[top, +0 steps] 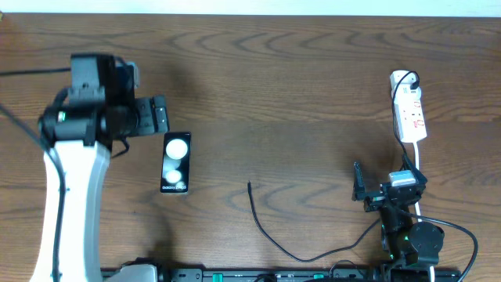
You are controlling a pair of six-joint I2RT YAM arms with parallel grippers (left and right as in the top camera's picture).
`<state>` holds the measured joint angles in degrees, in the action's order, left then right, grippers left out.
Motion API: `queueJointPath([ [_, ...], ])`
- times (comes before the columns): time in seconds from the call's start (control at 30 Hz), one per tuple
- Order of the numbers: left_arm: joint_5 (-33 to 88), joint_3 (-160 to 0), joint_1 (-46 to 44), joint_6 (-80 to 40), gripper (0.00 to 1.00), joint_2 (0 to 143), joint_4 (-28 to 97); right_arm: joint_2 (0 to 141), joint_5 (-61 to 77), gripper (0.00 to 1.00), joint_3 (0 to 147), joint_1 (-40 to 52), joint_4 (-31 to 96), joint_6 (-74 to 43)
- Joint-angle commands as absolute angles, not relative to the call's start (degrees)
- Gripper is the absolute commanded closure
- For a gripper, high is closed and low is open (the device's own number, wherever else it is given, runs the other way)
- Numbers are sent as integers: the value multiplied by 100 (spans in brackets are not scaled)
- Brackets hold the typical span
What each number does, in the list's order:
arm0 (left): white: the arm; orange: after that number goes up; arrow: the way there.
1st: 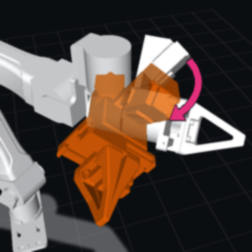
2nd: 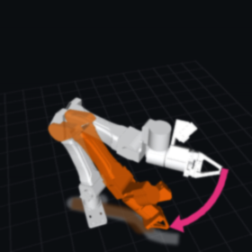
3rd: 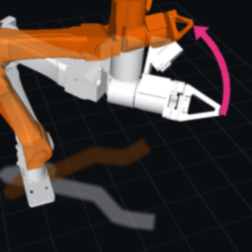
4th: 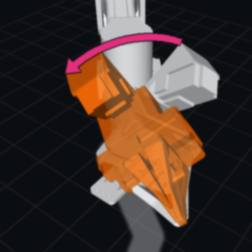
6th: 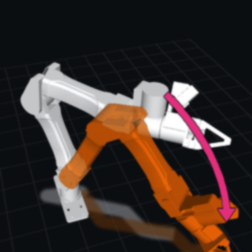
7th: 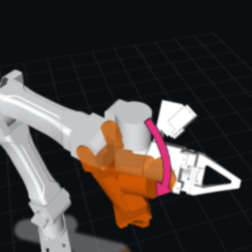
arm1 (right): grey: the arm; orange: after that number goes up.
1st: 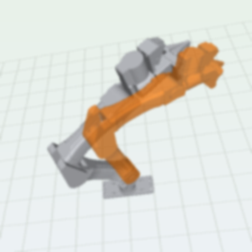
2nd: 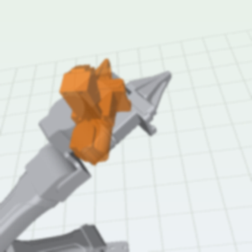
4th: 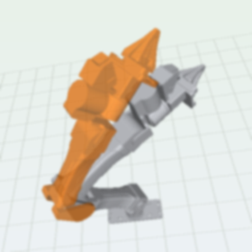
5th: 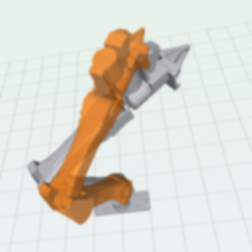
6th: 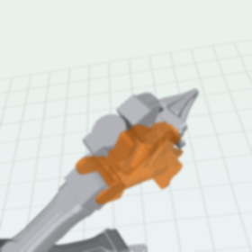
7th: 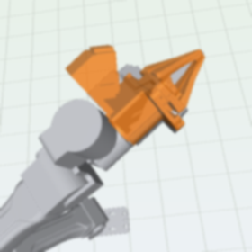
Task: Plug charger to phone and switch on socket
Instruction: 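Move the left gripper over the flip phone and lower onto it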
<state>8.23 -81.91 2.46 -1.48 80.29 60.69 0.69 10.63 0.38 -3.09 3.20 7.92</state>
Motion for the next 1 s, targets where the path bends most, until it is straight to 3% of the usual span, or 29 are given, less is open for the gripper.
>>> queueJointPath([
  [0.0,856,-8355,226,-178,5,8462,6208,34,1048,1,32,-305,351,714],
  [0.1,869,-8355,228,-178,5,8715,6265,34,1046,1,32,-305,351,714],
  [0.13,869,-8350,228,-176,18,8772,6302,34,1048,1,32,-305,349,714],
  [0.17,869,-8348,228,-176,46,8833,6298,34,1046,1,32,-305,351,714],
  [0.2,871,-8348,226,-178,60,8882,6298,34,1046,1,32,-305,351,714],
  [0.23,875,-8348,226,-178,65,8945,6294,34,1046,1,32,-305,351,714],
  [0.27,873,-8348,226,-178,52,8973,6296,34,1046,1,32,-305,351,714],
  [0.3,873,-8348,226,-178,15,9002,6307,34,1048,1,32,-305,351,714],
  [0.33,873,-8342,226,-176,2,9026,6326,34,1048,1,32,-305,351,714],
  [0.97,775,-6971,51,-207,2,9035,5791,34,1046,1,32,-305,351,714],
])
